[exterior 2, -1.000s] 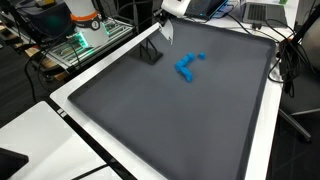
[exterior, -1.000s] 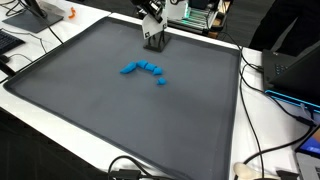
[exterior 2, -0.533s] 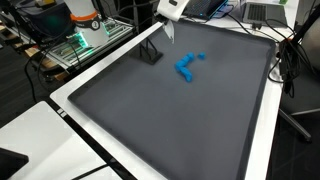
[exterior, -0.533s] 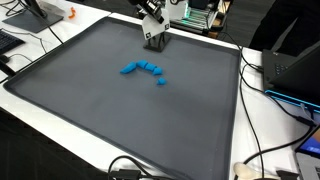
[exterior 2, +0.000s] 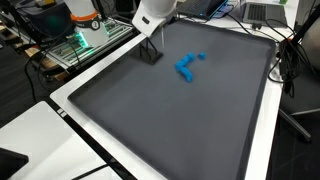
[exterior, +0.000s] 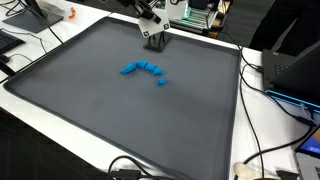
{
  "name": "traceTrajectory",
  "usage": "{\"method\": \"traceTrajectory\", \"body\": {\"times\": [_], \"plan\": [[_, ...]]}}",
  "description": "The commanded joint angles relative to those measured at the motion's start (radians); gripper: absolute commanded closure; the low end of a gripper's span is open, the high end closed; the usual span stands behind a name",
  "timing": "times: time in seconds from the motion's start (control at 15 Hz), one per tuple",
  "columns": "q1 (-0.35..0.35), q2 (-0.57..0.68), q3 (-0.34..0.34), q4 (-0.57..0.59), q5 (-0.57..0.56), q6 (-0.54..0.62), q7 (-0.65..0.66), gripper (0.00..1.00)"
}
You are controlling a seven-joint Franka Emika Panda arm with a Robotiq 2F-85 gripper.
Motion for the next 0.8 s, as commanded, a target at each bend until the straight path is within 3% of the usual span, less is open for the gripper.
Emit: {"method": "traceTrajectory", "body": {"times": [0.0, 0.73], "plan": [[-0.008, -0.028, -0.018, -0.083, 0.099, 0.036, 0.063, 0.99], [-0.008, -0.103, -0.041, -0.279, 0.137, 0.271, 0.061, 0.99]]}}
